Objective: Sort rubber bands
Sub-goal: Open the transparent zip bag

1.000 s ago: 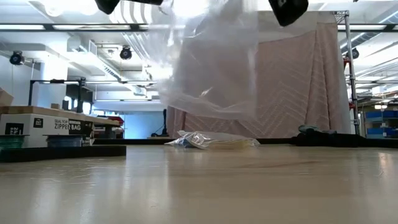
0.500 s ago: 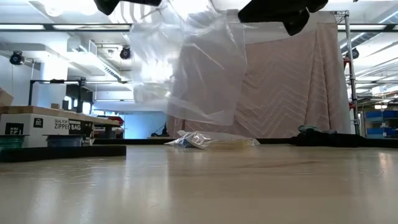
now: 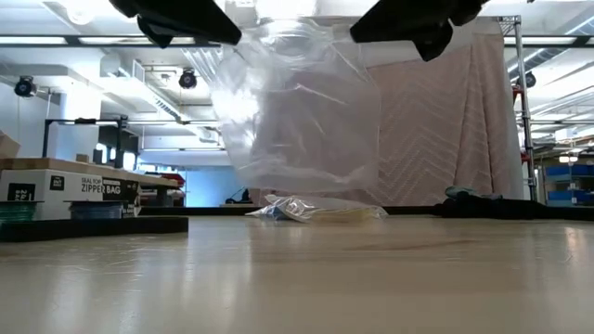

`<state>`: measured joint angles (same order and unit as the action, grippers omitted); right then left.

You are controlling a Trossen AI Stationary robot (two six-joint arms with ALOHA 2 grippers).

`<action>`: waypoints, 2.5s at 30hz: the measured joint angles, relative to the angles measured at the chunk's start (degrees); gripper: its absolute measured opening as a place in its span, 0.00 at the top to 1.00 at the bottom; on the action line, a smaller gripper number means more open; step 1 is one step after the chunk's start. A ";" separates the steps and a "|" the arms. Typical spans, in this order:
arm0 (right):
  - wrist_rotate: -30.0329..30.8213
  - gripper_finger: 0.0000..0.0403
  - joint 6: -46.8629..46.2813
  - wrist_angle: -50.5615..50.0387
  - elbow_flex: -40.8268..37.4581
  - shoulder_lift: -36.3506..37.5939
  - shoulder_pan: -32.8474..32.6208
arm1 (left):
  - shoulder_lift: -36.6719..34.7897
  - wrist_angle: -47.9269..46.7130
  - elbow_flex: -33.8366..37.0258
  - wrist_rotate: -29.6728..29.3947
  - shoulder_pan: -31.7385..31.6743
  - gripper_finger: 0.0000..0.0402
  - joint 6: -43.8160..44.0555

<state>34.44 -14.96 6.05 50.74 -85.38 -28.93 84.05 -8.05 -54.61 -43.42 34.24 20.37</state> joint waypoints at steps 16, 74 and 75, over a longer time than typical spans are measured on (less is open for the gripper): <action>-4.88 1.00 9.59 -4.27 0.02 0.00 0.13 | -8.38 -15.84 -5.56 8.33 0.22 0.76 -3.89; -4.85 1.00 7.41 -14.06 12.32 0.00 0.33 | 16.57 -5.09 -21.64 23.02 -11.04 1.00 -8.63; -4.83 1.00 7.41 -13.98 12.29 0.00 0.33 | 16.52 -2.88 -20.96 23.02 -11.04 1.00 -9.00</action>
<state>29.61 -7.55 -7.93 63.03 -85.38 -28.60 100.57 -10.92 -75.57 -20.40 23.20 11.37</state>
